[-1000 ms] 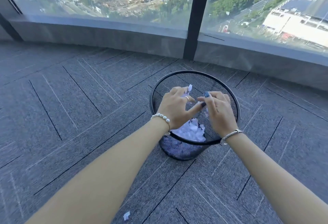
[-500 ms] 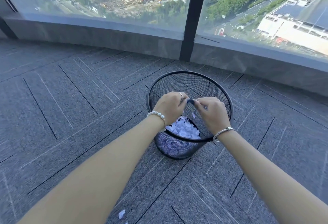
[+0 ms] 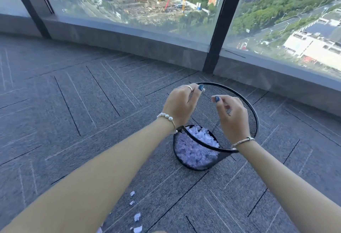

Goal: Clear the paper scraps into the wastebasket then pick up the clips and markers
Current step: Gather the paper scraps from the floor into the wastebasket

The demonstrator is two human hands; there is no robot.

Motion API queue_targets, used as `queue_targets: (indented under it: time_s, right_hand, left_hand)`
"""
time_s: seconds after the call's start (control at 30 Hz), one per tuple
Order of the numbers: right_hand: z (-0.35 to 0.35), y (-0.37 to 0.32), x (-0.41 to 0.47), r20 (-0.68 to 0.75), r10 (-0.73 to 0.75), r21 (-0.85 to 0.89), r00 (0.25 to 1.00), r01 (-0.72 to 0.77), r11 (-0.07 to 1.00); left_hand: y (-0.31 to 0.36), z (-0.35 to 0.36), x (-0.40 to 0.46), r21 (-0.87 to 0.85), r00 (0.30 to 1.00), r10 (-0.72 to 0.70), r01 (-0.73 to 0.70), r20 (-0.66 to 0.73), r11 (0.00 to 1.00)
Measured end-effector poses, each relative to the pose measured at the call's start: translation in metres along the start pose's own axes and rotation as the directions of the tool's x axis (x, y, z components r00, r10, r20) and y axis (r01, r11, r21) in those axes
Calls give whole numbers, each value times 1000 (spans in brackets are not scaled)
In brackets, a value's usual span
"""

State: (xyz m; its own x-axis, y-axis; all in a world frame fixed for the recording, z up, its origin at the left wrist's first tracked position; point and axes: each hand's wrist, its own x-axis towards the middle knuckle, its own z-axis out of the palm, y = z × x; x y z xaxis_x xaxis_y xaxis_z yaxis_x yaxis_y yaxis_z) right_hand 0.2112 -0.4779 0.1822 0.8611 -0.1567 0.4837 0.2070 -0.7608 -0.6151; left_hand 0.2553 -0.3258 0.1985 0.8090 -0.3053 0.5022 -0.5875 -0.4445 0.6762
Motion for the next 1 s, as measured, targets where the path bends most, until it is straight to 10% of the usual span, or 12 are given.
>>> queue_targets:
  time_s: [0.27, 0.67, 1.0]
  right_hand:
    - [82, -105, -27, 229, -127, 258, 965, 65, 964]
    - [241, -118, -179, 712, -186, 207, 677, 51, 977]
    - [277, -128, -270, 885, -320, 343, 337, -8, 939]
  left_hand:
    - [-62, -112, -80, 34, 982, -169, 172, -87, 984]
    - [-186, -155, -309, 223, 899, -409, 435, -157, 872]
    - [-204, -111, -359, -287, 487, -817, 771, -309, 568]
